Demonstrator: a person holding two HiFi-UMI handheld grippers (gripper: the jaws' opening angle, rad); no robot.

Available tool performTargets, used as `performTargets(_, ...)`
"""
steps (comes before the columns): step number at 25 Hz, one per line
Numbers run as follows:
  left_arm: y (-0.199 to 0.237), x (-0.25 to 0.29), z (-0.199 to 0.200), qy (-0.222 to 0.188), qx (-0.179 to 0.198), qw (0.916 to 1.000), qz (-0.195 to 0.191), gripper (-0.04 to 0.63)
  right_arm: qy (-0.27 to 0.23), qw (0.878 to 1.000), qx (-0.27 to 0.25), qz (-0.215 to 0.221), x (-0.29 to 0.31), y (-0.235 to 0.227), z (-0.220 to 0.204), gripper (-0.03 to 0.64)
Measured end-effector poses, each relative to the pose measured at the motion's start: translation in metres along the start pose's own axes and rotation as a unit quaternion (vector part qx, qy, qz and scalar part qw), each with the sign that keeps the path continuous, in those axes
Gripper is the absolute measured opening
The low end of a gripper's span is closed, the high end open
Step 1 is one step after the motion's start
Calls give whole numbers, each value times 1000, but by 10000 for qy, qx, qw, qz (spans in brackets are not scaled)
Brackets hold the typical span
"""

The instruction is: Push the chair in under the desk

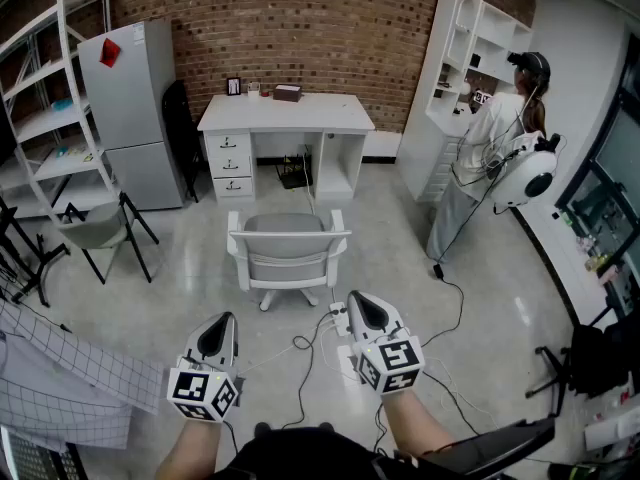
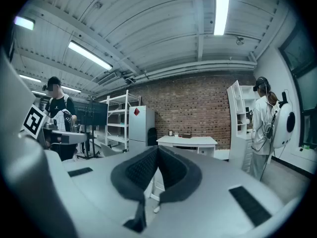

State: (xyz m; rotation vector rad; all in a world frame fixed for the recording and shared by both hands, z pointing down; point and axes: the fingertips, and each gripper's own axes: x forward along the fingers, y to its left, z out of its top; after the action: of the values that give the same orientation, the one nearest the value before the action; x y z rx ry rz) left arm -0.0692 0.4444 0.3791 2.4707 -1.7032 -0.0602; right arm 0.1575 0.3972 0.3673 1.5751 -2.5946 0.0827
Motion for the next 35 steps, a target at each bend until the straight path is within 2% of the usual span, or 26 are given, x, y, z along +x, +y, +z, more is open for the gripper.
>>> performTargets(4,38,9,3,23,-37,10000,-39,8,30,10000,57,-41,35,17,1,6)
performTargets(11,1,-1,2,9,49,10000,-63,8,20,9999,104,-20,4,3,-3,6)
performTargets(18,1,-5,-1,25,55,9998,-179,8,30,9998,198,-43,4,6,-5,8)
performTargets(26,26,-10,-2,-45,-33,9996,-283,8,253,9995,173,-22,18,30,-16,8)
performTargets(35,77,-21,-7,-42,-88,9986,-514,8,209,9996,32,-200,36,67,-15,8)
